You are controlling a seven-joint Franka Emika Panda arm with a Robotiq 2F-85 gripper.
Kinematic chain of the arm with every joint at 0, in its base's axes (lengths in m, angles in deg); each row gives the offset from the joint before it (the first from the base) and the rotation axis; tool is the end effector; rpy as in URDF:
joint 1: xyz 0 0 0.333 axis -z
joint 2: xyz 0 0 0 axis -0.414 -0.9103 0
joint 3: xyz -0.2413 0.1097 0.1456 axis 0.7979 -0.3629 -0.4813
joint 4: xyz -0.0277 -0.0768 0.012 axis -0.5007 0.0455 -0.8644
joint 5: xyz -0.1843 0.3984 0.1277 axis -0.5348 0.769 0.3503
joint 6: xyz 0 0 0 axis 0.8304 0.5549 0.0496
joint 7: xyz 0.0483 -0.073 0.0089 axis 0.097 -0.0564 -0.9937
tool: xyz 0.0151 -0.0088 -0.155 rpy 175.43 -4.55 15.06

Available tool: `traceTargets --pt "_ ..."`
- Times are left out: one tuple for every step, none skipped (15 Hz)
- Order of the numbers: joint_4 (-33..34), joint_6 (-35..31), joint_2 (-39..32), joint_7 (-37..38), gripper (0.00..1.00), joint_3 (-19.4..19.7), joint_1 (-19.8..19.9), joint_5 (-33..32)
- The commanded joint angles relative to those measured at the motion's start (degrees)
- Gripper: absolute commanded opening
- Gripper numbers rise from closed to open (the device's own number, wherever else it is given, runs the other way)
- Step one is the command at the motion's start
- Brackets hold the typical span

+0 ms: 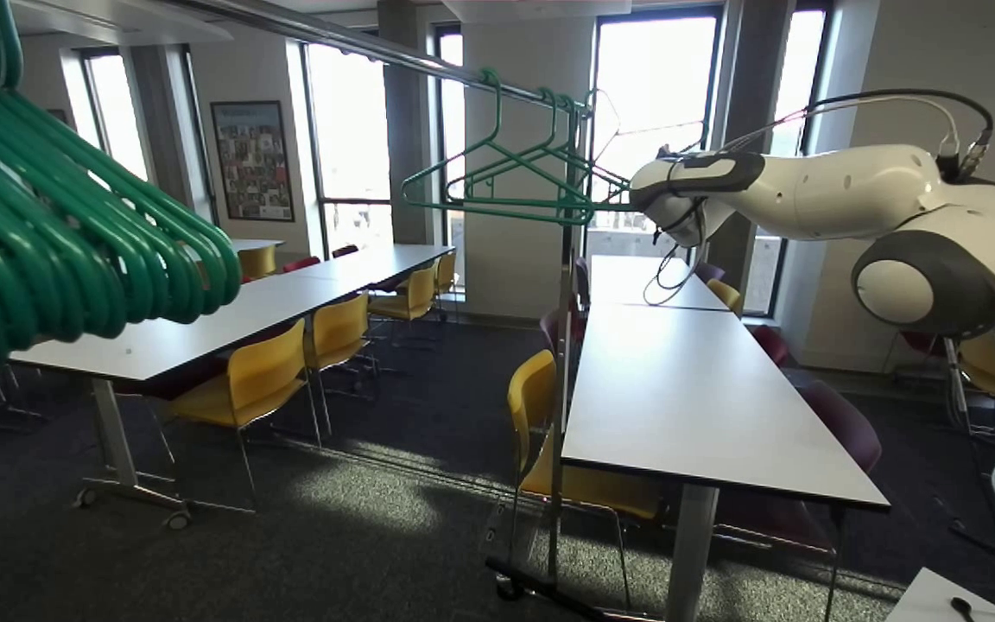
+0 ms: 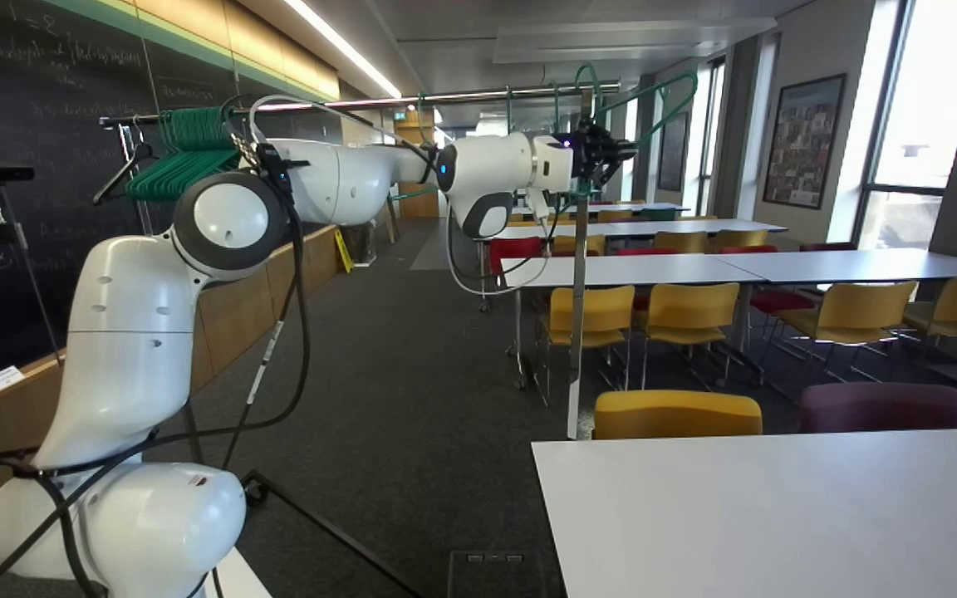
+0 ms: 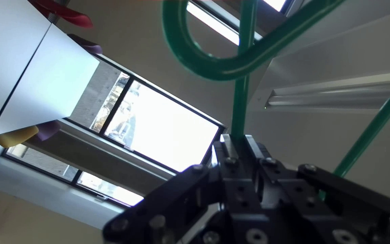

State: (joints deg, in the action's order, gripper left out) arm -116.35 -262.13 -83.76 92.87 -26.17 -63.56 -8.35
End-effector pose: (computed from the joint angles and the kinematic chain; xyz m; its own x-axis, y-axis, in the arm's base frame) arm 0.7206 -0.1713 0.6718 -0.4300 -0.7377 0.5205 -0.1844 -0.4926 -0.8505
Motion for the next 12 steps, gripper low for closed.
traceTargets --pt "-0.32 0.0 -1.5 -0.38 0.03 9.48 -8.6 7.31" --pt "-0.35 0.0 -2.71 -0.31 0.03 12.57 -10.94 9.76" --pt "-0.57 0.0 -3.45 -0.33 0.03 14.82 -12.9 11.56" --pt "-0.85 0.0 -4.22 -0.26 0.03 17.01 -14.71 13.24" --pt "-1.22 0.01 -4.89 -0.46 0.03 18.84 -16.42 14.73" --pt "-1.48 0.0 -5.49 -0.41 0.03 20.35 -17.81 15.65" --pt "-1.84 0.01 -6.05 -0.43 0.03 21.65 -19.2 16.39" --pt "-2.25 0.01 -6.59 -0.46 0.03 22.96 -20.61 17.07" --pt "-2.42 0.01 -7.12 -0.29 0.03 23.83 -21.8 17.15" --pt "-2.66 0.01 -7.72 -0.21 0.03 24.85 -23.03 17.19" --pt "-2.86 0.01 -8.18 -0.14 0.03 25.59 -24.3 16.78" --pt "-3.08 0.01 -8.46 -0.05 0.03 26.19 -25.46 16.45"
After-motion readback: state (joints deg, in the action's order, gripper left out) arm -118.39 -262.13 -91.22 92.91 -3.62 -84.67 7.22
